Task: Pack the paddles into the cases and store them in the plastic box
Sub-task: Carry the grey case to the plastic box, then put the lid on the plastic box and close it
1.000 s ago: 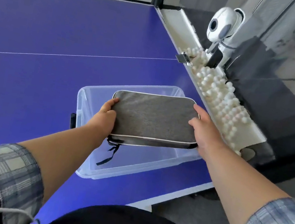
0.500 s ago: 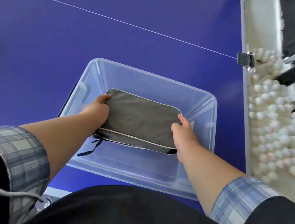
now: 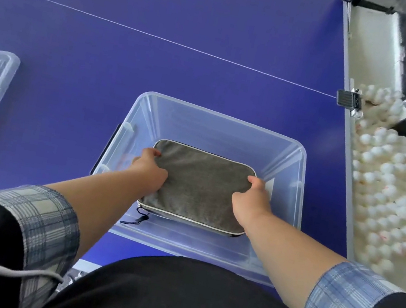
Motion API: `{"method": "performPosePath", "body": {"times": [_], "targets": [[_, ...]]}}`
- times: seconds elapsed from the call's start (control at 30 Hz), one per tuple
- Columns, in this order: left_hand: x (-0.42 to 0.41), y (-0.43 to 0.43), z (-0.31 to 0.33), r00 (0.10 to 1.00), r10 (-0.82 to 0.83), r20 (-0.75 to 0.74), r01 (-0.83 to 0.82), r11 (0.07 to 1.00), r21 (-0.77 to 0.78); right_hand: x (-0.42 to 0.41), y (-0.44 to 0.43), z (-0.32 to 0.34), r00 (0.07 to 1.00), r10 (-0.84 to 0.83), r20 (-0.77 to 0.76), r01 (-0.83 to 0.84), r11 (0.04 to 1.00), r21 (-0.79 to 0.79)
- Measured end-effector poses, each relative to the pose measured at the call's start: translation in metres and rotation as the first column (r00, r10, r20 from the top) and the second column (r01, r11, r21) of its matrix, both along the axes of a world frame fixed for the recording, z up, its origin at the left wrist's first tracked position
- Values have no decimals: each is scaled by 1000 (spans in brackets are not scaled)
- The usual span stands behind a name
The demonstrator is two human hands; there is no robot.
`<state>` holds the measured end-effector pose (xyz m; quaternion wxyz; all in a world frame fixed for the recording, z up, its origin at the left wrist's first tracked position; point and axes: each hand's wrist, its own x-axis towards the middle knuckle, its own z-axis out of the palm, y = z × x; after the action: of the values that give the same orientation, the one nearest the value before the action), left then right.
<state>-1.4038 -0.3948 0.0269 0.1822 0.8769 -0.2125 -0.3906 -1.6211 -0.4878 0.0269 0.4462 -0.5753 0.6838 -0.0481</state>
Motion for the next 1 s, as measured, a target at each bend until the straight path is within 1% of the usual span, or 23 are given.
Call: {"method": "performPosePath", "body": {"times": [0.07,0.13,0.2,0.23,0.33,0.43,0.53,0.6,0.7,0.83,0.9,1.0], "targets": [[-1,3,10,994,-83,71,86,996,-34,12,5,8,995,68,-70,-80,981,-180],[0,9,23,980,-161,121,176,976,-128,30,10,18,986,130,-100,-156,930,-333],[6,17,40,958,-226,179,264,937,-228,54,17,32,979,193,-61,-201,888,-413],[12,23,49,941,-247,233,305,915,-264,69,21,40,974,226,-29,-215,872,-440],[40,49,73,889,-225,400,378,852,-362,115,41,66,946,320,60,-243,818,-522],[88,79,82,843,-203,498,413,837,-359,165,65,89,900,432,60,-310,730,-609],[151,122,77,831,-219,511,407,867,-289,223,98,101,845,535,16,-395,643,-656],[194,159,68,834,-240,497,390,894,-223,266,127,100,817,576,-20,-454,622,-638],[256,222,50,835,-300,461,384,918,-96,328,173,90,796,606,-14,-523,674,-522],[335,293,25,831,-383,404,390,918,67,409,225,68,756,654,-25,-638,729,-246],[366,325,12,835,-414,362,386,910,150,439,251,51,751,660,21,-655,748,-104],[403,362,-6,841,-435,322,374,897,236,472,285,28,741,667,79,-671,738,66]]}}
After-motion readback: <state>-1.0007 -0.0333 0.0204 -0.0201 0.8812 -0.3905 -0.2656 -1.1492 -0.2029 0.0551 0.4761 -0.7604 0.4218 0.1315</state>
